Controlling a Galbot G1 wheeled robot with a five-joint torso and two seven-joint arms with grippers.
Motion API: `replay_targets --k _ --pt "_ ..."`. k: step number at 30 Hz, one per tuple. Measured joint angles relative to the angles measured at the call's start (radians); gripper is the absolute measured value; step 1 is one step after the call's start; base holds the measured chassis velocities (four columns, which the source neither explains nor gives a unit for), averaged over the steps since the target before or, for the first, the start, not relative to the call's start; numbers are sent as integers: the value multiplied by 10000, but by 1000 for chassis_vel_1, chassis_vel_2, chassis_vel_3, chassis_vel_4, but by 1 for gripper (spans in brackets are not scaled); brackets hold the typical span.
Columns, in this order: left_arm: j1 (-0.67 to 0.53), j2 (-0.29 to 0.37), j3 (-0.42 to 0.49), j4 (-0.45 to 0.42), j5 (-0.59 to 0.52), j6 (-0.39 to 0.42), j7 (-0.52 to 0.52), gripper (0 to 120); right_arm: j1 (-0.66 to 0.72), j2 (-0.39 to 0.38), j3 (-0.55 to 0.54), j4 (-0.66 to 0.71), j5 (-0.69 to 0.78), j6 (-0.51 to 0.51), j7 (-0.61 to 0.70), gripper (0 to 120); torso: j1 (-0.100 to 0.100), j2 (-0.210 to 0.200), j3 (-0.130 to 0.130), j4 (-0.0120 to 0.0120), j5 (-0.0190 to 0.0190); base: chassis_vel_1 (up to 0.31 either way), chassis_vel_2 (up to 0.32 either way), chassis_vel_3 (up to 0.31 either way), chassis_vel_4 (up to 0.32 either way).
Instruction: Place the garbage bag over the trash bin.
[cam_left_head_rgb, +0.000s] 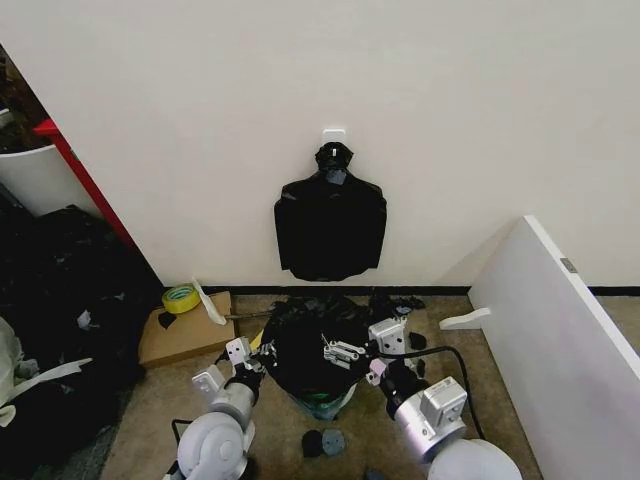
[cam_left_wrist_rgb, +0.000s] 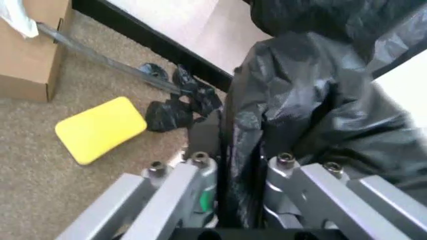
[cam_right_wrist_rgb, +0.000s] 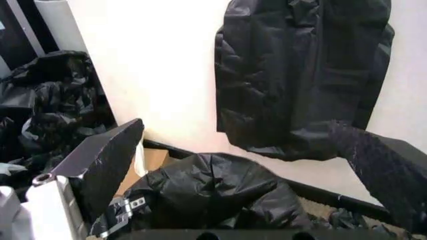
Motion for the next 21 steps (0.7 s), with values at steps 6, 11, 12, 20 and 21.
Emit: replay_targets --k 6,11,12,20,21 --pt "171 19 -23 -9 105 18 147 41 -188 5 29 120 149 -163 -68 100 0 0 0 0 -1 0 0 0 0" --pt "207 128 -16 -221 274 5 209 56 -203 117 15 122 136 -181 -104 100 1 0 0 0 0 0 0 0 0" --pt "217 193 -18 -298 305 4 208 63 -207 129 12 122 122 -186 -104 100 1 0 0 -1 -1 0 0 0 0" --pt "407 391 -74 -403 116 57 19 91 -313 137 100 177 77 -191 -67 100 1 0 0 -1 -1 0 0 0 0" --pt "431 399 -81 -405 -45 93 -52 94 -332 140 104 192 55 -191 -66 100 1 0 0 0 -1 0 0 0 0"
